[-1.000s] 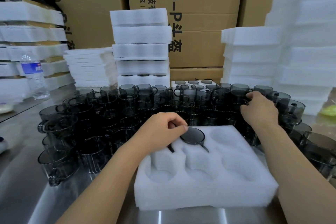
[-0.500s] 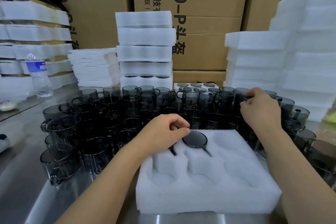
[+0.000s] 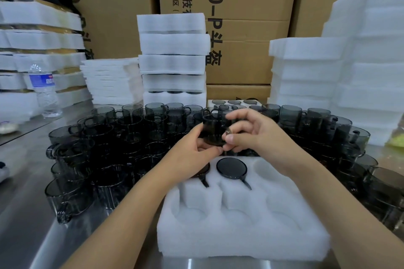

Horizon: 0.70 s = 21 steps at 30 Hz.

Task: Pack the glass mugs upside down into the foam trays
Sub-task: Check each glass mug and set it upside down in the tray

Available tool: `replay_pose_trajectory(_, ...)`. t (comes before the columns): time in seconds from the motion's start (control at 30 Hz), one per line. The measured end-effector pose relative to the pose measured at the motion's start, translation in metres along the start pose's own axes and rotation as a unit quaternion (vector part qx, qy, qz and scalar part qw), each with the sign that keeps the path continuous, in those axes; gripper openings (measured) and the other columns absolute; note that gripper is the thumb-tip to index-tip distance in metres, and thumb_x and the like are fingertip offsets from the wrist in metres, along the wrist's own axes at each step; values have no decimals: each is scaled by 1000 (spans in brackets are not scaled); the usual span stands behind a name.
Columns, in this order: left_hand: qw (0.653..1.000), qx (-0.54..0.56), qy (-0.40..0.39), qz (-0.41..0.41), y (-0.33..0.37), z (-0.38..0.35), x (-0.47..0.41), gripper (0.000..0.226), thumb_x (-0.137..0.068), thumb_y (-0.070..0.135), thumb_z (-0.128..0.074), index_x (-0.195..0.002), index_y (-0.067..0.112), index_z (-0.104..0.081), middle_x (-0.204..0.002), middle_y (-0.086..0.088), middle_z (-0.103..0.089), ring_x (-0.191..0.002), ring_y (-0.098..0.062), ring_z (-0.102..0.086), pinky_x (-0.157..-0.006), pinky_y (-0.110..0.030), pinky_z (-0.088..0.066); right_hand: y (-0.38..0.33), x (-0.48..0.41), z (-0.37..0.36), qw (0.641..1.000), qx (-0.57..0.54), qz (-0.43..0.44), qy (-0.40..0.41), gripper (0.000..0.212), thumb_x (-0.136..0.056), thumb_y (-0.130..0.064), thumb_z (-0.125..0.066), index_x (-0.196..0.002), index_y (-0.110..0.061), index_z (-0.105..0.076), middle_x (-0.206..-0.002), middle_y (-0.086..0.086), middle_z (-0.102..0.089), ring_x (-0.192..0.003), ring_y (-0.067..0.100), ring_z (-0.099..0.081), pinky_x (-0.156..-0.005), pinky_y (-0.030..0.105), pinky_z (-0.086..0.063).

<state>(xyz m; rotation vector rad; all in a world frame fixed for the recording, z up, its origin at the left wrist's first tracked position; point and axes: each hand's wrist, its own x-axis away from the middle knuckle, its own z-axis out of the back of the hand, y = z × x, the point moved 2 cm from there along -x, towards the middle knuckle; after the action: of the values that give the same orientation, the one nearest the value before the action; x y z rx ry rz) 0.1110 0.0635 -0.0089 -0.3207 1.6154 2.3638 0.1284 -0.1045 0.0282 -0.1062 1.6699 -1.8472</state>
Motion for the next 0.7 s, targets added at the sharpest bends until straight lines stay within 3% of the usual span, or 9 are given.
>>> replay_pose_trajectory(0.13,999,25,20,5,0,1,0,50,-78,11,-76,-113,34,-48,-87,3,-71,-73,-4,-61,-67,-9,-43,7,1,-3,998,20,-32,-57,63,-80,14,-60,-127,-25,-43,-77,1,-70,-72,14,-68,-65,22,-53)
replay_pose_trajectory(0.23,999,24,41,-13,-1,4,0,56,-77,2,-75,-118,27,-45,-95,-10,-69,-71,-7,-58,-66,-13,-45,8,2,-2,997,38,-37,-59,64,-77,-2,-65,-130,-30,-42,-79,3,-72,-73,13,-68,-67,22,-52)
replay_pose_trajectory(0.4,995,15,70,-68,0,3,0,63,-75,1,-77,-111,38,-40,-96,-1,-68,-77,-4,-62,-65,-10,-44,9,0,-1,998,54,-37,-22,68,-84,-14,-69,-137,-36,-31,-78,6,-72,-72,16,-69,-66,20,-53)
replay_pose_trajectory(0.57,994,8,72,-87,-2,5,0,63,-74,-1,-77,-105,40,-41,-93,2,-67,-73,2,-62,-63,-10,-45,8,1,1,997,72,-19,7,41,-83,-22,-70,-122,-27,-59,-70,-3,-68,-64,8,-61,-71,18,-52)
replay_pose_trajectory(0.7,994,-3,56,-89,-2,4,1,61,-75,-10,-72,-102,35,-40,-90,2,-60,-69,4,-58,-65,-12,-47,5,3,2,998,64,4,15,21,-81,-32,-68,-101,-36,-72,-64,-15,-57,-62,2,-53,-65,12,-46)
